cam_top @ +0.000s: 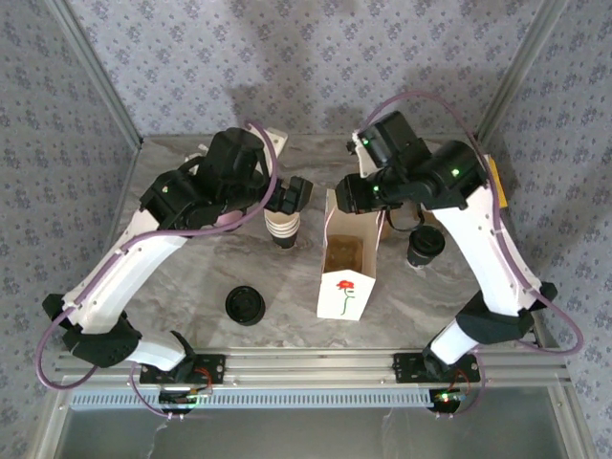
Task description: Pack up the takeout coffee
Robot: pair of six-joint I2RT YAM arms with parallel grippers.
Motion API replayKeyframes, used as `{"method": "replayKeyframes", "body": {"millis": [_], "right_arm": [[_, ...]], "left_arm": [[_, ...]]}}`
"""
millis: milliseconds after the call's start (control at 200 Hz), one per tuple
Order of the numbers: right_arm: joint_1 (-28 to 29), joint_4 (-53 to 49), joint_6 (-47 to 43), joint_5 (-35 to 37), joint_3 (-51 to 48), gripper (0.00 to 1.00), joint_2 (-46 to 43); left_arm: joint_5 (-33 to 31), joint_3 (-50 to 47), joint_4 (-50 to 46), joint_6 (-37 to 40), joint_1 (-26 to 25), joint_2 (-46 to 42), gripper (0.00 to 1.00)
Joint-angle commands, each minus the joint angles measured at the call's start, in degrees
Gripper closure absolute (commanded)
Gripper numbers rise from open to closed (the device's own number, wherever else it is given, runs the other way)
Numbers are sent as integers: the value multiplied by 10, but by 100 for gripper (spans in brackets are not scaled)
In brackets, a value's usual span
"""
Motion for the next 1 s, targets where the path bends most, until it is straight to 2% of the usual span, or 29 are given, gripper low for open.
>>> {"method": "replayKeyframes", "body": {"millis": [0, 310, 999], "right_arm": [[12, -60, 31, 72, 17, 69, 9], [27, -81, 43, 101, -6, 70, 15], [28, -98, 42, 79, -25, 69, 17]], "left_arm": [[33, -20, 38, -18, -4, -15, 0], [81, -64, 91, -32, -29, -18, 0], [80, -80, 122, -42, -52, -14, 0]]}}
